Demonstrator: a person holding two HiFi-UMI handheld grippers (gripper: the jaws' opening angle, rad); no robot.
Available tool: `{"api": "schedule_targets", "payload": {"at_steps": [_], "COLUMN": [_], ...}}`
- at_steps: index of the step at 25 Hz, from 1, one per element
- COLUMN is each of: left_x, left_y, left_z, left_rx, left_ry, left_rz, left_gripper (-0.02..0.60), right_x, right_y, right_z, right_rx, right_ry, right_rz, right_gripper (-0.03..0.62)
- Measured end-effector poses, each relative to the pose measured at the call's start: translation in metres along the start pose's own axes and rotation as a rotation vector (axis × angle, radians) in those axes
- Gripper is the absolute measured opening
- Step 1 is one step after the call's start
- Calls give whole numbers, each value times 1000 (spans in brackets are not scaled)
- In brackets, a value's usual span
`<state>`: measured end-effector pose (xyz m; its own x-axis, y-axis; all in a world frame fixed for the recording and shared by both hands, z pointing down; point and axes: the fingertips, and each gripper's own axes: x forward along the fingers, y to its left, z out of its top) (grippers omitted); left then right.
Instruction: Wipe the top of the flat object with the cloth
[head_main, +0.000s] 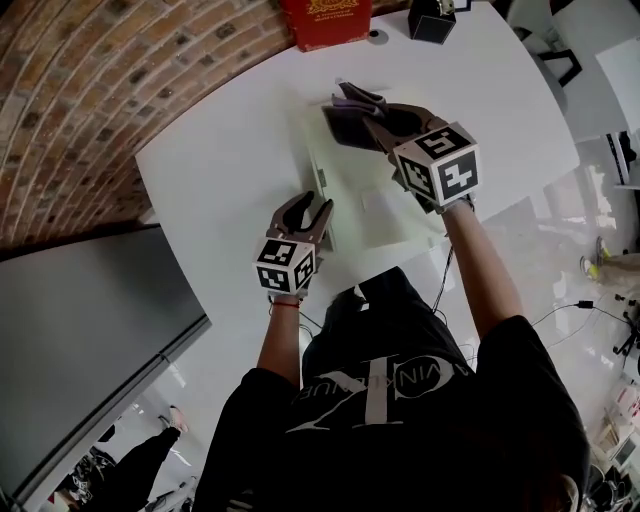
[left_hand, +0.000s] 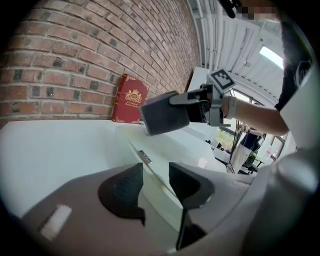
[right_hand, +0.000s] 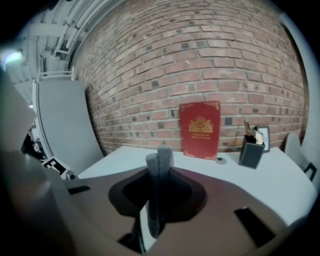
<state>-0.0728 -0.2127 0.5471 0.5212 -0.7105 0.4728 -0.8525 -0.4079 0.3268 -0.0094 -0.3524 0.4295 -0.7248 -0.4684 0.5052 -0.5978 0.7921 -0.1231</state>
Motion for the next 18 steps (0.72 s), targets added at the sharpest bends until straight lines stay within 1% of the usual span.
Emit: {"api": "schedule_targets", "payload": {"at_steps": [5, 8, 10, 11, 12, 14, 16, 18], "left_x": [-6, -7, -6, -6, -5, -5, -5, -5], "left_y": [-8, -12, -13, -13, -13, -12, -11, -11], "left_z": [-14, -21, -23, -24, -23, -23, -23, -24], "left_rx": [5, -5, -13, -18, -23, -32, -29, -24], "left_ry": [44, 64, 74, 77, 79, 80, 79, 81], "left_rz": [3, -2, -4, -3, 1, 8, 13, 16], "left_gripper": [150, 146, 134, 124, 123, 123, 121, 121], "right_x": [13, 28, 41, 46, 50, 53, 52, 49], "right_y": [69, 88, 89, 88, 85, 79, 73, 68], "right_z": [6, -17, -45, -59, -71, -90, -99, -102], "right_rx": [25, 72, 105, 106, 88, 16, -46, -63], "right_ry": [-11, 49, 129, 170, 208, 268, 296, 307], "right_rz": [175, 222, 214, 198, 179, 138, 115, 110], "right_gripper": [58, 58, 58, 58, 58, 58, 58, 58]}}
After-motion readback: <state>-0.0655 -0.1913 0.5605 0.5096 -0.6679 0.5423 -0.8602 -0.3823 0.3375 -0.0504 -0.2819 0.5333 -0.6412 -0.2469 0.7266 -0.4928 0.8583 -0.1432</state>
